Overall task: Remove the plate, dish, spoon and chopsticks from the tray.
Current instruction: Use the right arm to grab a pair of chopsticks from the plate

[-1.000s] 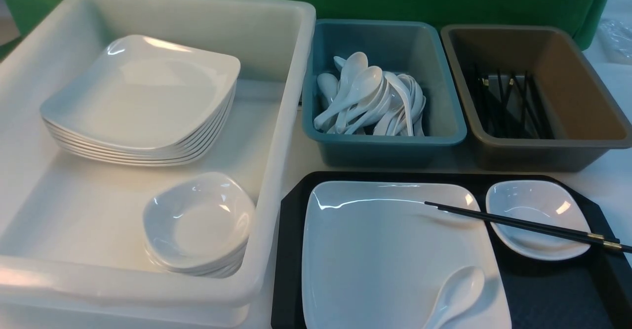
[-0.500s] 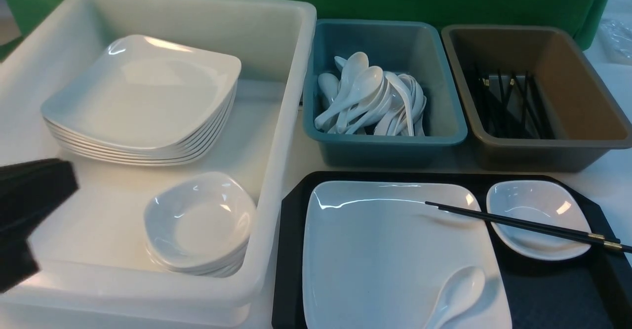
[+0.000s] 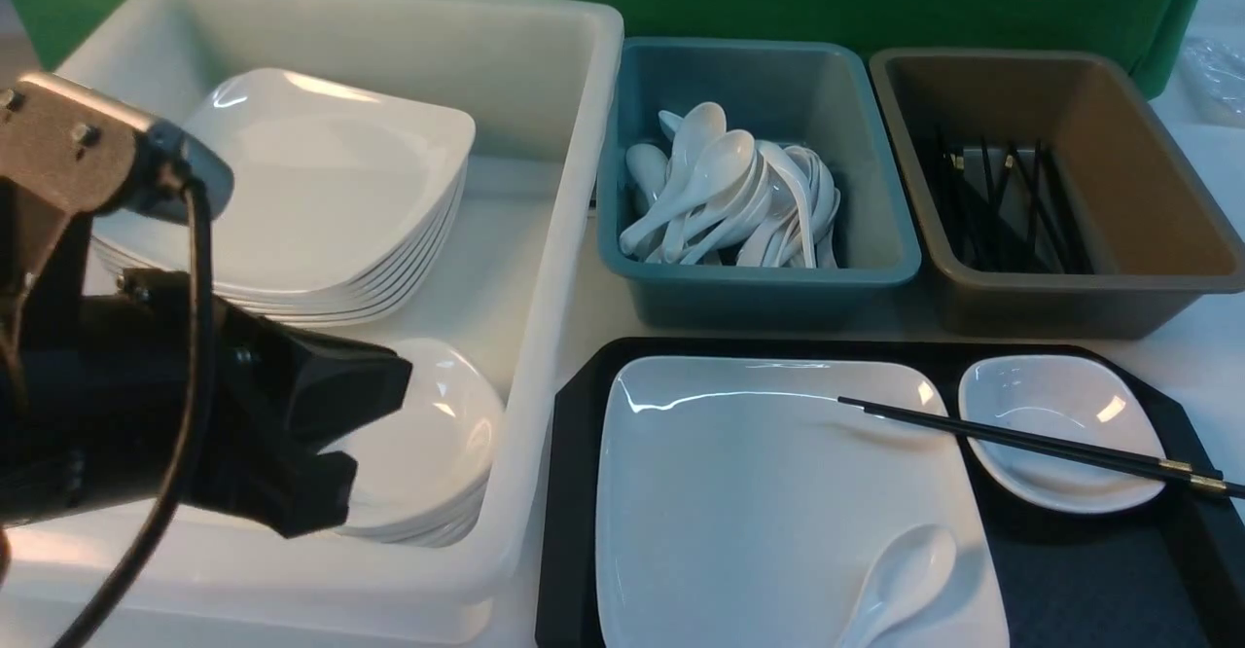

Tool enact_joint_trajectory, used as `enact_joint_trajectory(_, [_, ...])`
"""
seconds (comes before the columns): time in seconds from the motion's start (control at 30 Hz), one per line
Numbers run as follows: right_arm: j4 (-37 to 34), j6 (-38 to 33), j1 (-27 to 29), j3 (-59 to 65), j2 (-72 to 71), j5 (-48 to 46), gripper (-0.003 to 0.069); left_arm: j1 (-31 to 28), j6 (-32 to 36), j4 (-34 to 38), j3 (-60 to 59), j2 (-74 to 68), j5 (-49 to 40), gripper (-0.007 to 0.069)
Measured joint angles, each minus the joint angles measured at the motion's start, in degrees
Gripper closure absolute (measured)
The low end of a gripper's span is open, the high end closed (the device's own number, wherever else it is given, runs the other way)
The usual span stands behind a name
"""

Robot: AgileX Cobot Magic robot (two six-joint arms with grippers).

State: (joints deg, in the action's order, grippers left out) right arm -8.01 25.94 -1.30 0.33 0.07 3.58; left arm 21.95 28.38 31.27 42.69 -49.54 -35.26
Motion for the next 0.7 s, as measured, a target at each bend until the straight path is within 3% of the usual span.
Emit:
enact_joint_trajectory(0.13, [-0.4,2.6,-0.9,-2.3,1.0,-2.2,0.0458,0.2,3.6,0.3,0.0,0.9,0.0,0.0606])
enact_joint_trajectory(0.2, [-0.4,-1.9,-2.6,-7.8,5.2,-8.5,0.0482,0.3,5.2,1.0,0.1,1.2,0.0,0.0605])
enact_joint_trajectory(0.37, [0.0,-24.7,-10.1,-29.5,29.5,-28.7,0.0496,0.3,8.8,2.8,0.2,1.2,0.6,0.0605])
enact_joint_trajectory(0.43, [0.9,-30.7,-11.8,-37.1,38.0,-35.9,0.0496,0.3,9.7,3.0,0.3,1.3,0.3,0.0604])
enact_joint_trajectory(0.7, [4.5,-46.4,-9.7,-59.8,71.1,-56.2,0.0481,0.3,11.3,3.0,0.3,4.1,-3.7,0.0604])
